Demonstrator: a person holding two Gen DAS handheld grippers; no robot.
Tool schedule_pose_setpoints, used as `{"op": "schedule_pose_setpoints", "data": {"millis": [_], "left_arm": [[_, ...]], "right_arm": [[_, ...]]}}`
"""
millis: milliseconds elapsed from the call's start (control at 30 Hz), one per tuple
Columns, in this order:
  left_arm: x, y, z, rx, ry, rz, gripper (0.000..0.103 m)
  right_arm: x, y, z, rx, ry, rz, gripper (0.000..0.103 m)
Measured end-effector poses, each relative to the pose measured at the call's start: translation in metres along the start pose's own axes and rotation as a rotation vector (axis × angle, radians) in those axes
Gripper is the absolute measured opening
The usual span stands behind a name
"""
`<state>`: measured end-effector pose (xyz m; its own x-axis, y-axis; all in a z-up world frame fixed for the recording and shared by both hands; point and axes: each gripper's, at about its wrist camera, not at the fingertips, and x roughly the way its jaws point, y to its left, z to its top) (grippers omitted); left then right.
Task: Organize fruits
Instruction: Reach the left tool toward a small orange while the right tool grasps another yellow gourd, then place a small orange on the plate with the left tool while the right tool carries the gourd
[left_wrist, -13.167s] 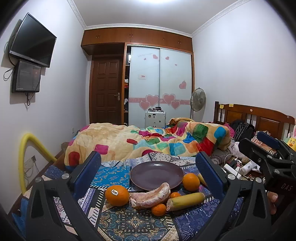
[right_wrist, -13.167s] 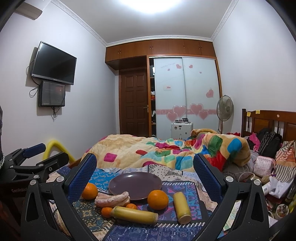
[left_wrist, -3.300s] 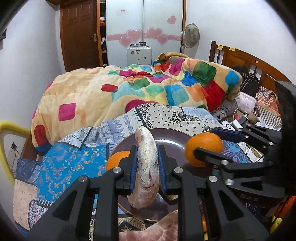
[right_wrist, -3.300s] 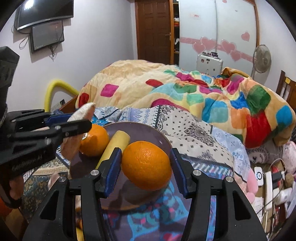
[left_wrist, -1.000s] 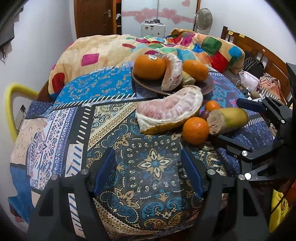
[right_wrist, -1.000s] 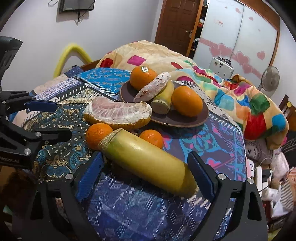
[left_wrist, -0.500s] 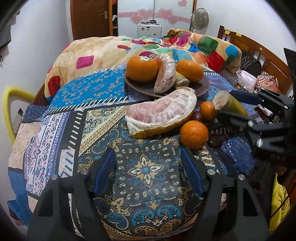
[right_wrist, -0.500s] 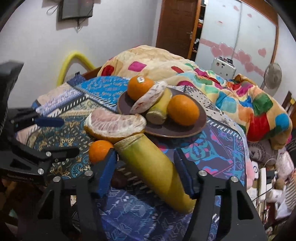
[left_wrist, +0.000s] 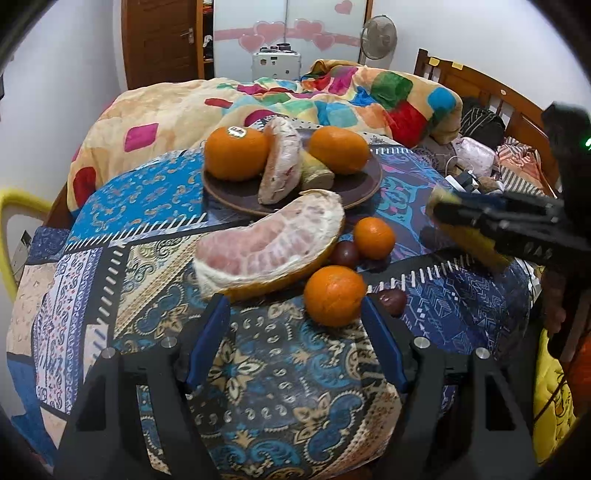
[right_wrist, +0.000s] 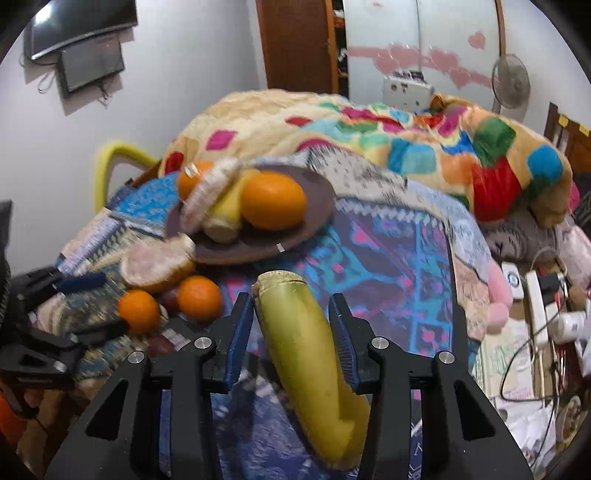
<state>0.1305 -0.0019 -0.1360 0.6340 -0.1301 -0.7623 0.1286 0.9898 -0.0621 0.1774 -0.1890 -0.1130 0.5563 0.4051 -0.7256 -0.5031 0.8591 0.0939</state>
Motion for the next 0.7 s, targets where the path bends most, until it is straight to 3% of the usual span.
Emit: {"op": "schedule_pose_setpoints", "data": {"millis": [167,300,500,633,700], "left_arm": [[0.009,-0.007,0.001,0.013,0.015,-0.004,0.072],[0.015,-0.011,0.0,0.022,0.03,-0.018,0.058],[0.018,-0.011,0.0,0.012,0.027,-0.024,0.052],[0.019,-0.012,0.001,0.006,0.025,-0.045,0.037],[0.02,-0.014,0.001,0.01,0.022,-0.037,0.037]], "right_arm": [[0.003,-0.017,-0.006,0.048,0.03,0.04,0.036],[-0.004,-0.02,-0.005,0.039,0.037,0.053,0.036],[-0.011,-0.023,-0.018,0.0,0.049,0.047,0.043],[-0.005,-0.016,-0.027,-0.045,0.082,0.04,0.045],[-0.001,-0.015,-0.03,-0.055,0.081,0.006,0.042]]}}
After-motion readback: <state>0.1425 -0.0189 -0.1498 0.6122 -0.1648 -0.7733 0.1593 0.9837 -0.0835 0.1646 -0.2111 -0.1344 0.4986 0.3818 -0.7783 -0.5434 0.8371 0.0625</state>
